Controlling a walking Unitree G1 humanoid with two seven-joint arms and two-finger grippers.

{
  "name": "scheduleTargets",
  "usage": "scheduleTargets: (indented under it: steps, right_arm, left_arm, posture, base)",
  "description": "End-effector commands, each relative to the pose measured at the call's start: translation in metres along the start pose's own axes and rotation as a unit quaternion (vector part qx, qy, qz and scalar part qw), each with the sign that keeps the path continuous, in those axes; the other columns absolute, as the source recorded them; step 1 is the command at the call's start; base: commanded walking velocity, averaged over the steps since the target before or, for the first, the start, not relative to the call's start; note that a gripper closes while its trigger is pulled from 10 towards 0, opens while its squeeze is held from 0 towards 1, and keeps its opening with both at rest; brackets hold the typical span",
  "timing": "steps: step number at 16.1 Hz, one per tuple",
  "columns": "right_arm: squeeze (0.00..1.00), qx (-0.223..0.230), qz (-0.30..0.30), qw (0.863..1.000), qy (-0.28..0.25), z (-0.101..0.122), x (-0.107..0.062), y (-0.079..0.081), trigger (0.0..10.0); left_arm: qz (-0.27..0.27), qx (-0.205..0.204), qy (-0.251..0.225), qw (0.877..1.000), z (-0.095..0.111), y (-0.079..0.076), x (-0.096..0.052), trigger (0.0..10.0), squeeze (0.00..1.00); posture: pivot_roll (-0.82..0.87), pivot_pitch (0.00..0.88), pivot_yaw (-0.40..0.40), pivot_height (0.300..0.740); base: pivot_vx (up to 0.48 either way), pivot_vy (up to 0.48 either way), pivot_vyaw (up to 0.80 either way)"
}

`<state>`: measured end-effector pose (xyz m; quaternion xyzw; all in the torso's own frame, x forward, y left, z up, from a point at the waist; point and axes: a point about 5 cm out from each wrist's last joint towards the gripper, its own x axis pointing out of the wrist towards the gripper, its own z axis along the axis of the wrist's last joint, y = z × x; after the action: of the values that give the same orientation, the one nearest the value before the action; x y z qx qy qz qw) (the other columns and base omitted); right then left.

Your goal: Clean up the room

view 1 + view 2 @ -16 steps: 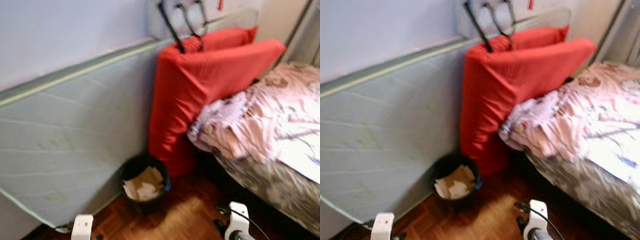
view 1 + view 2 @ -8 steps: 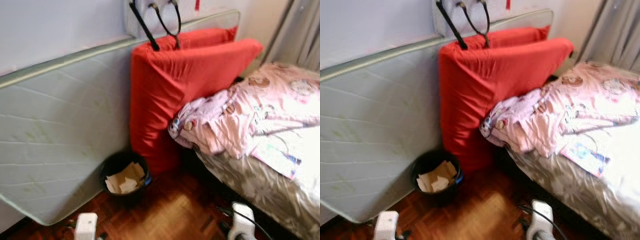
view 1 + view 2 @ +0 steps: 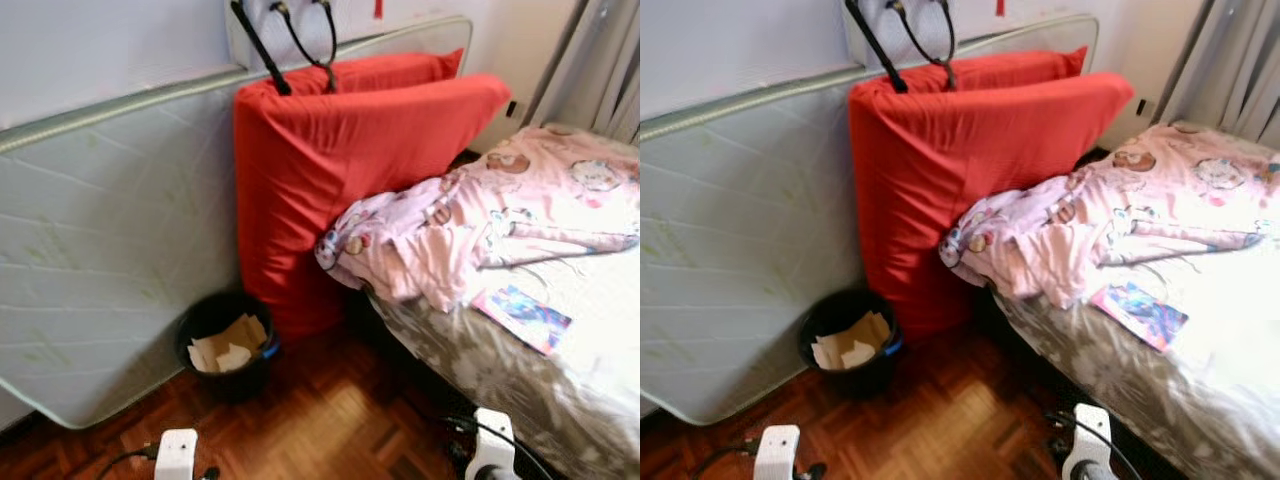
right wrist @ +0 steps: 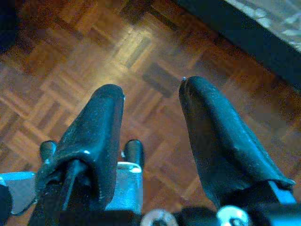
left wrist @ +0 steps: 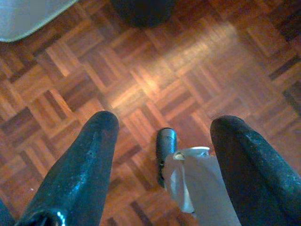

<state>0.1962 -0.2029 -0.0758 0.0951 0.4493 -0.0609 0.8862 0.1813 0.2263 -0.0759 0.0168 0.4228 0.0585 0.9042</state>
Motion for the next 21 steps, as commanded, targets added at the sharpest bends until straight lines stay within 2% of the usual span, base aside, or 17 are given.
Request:
scheduleTargets:
  steps: [1,10,13,15,21]
  right_arm:
    - [0.0,0.006,0.009,1.0,-0.005,0.0027,0.0016,0.0085,10.0]
    - [0.0,0.007,0.002,1.0,-0.008,0.0034,0.0014,0.0066,10.0]
    - [0.0,0.007,0.0,1.0,-0.005,0.0027,0.0014,0.0065,10.0]
    - [0.0,0.007,0.002,1.0,-0.008,0.0032,0.0014,0.0068,10.0]
    - [0.0,0.015,0.005,1.0,-0.013,0.0033,0.0013,0.0075,10.0]
  left_arm:
    - [0.011,-0.011,0.006,1.0,-0.0024,0.008,-0.0012,10.0,0.0]
    - [0.01,-0.026,0.001,1.0,-0.0022,0.0065,-0.0012,10.0,0.0]
    - [0.012,-0.026,0.002,1.0,-0.0024,0.0067,-0.0012,10.0,0.0]
    - [0.011,-0.025,0.003,1.0,-0.0026,0.0068,-0.0012,10.0,0.0]
    - [0.01,-0.026,0.003,1.0,-0.0027,0.0069,-0.0013,10.0,0.0]
  posture:
    - [0.09,0.0,-0.037,0.74]
    - [0.09,0.0,-0.043,0.74]
    - [0.09,0.0,-0.041,0.74]
    - [0.09,0.0,-0.036,0.74]
    - [0.09,0.0,-0.034,0.74]
  base:
    - [0.0,0.0,0.0]
    - [0.0,0.0,0.0]
    - [0.0,0.0,-0.64]
    - [0.0,0.0,0.0]
    - [0.251,0.0,0.0]
